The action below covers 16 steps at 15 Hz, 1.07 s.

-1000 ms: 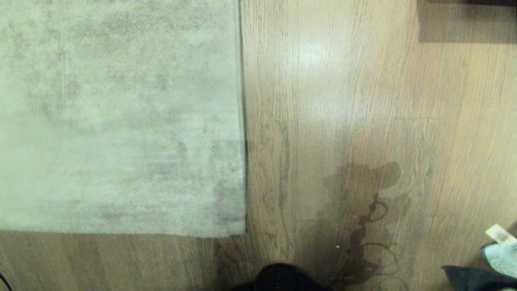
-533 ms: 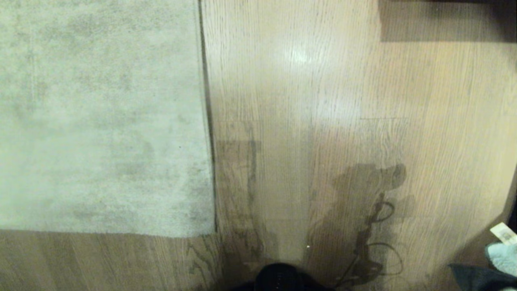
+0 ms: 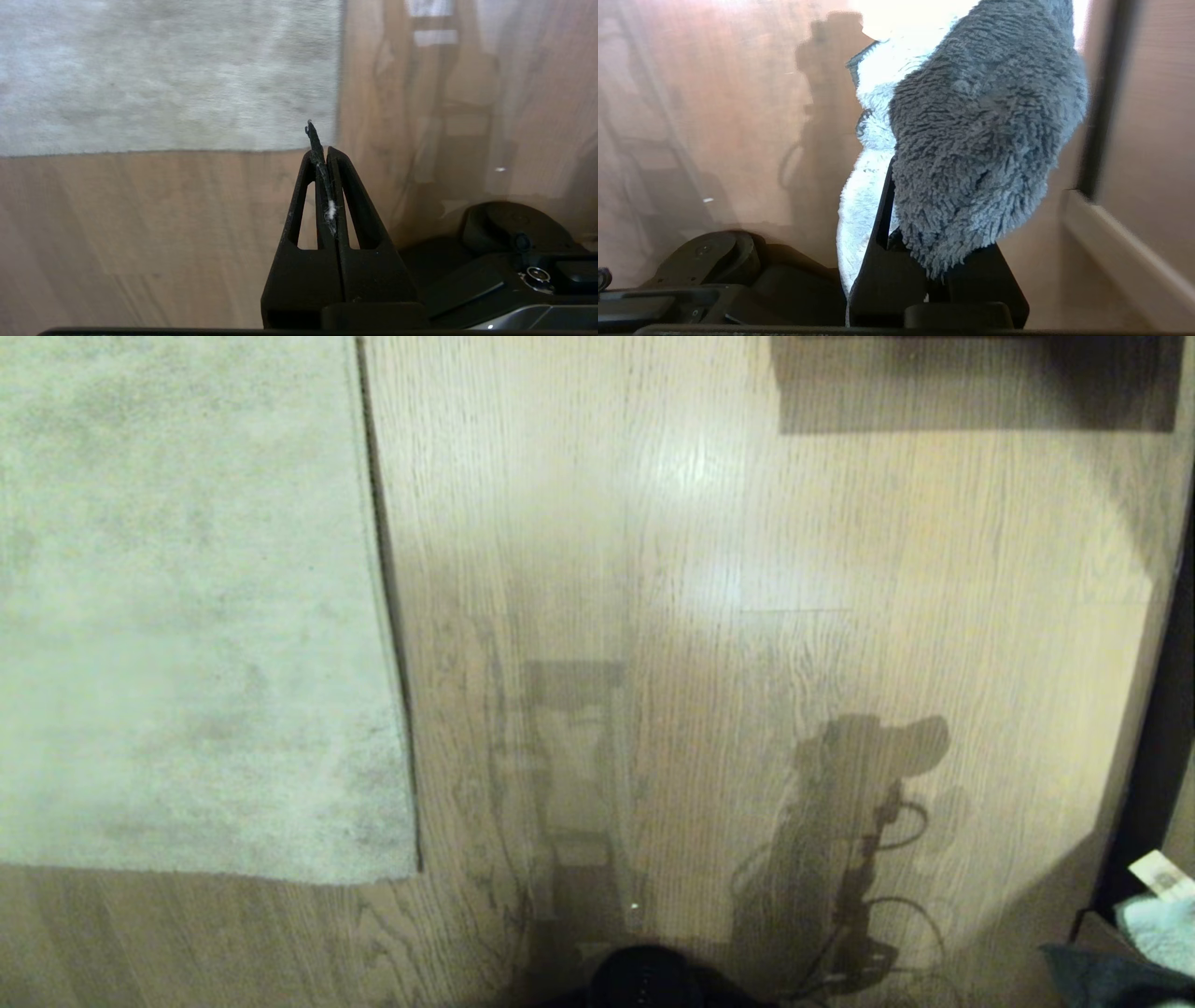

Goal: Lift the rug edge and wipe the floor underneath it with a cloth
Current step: Put down the rag

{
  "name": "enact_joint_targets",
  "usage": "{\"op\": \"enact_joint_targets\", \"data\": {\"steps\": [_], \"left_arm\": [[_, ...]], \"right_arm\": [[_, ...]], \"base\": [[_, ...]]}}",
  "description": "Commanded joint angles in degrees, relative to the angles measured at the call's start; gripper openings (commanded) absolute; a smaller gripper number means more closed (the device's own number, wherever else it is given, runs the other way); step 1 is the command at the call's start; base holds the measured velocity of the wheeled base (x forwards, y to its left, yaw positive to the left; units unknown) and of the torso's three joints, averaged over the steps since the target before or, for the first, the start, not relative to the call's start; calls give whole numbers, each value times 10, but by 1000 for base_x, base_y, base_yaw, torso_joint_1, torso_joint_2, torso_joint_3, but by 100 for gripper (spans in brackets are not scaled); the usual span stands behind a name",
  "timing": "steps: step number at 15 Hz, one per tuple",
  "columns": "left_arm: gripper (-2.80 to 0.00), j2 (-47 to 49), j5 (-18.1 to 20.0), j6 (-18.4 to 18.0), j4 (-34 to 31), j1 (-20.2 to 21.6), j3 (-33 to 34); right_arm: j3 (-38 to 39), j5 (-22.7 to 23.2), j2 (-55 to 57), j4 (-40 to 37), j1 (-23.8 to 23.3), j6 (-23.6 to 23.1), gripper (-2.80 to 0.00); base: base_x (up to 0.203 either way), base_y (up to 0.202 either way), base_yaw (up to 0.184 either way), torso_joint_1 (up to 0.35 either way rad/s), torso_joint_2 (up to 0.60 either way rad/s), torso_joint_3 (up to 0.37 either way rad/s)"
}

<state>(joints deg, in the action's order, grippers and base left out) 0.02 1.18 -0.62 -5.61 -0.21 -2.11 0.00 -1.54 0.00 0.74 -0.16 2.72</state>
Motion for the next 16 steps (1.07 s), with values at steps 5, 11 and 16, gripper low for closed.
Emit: {"op": "enact_joint_targets", "data": {"steps": [5,11,16], "left_arm": [[-280,0,0,0,0,0,1],[-280,0,0,-1,0,0,1],[-280,0,0,-1,0,0,1]], "right_arm": [[0,0,0,0,0,-1,-280],[0,-1,1,0,1,4,-280],[0,-1,1,0,0,8,-280]], "base": [[0,-108,2,1,0,1],[0,0,0,0,0,0],[0,0,0,0,0,0]]}}
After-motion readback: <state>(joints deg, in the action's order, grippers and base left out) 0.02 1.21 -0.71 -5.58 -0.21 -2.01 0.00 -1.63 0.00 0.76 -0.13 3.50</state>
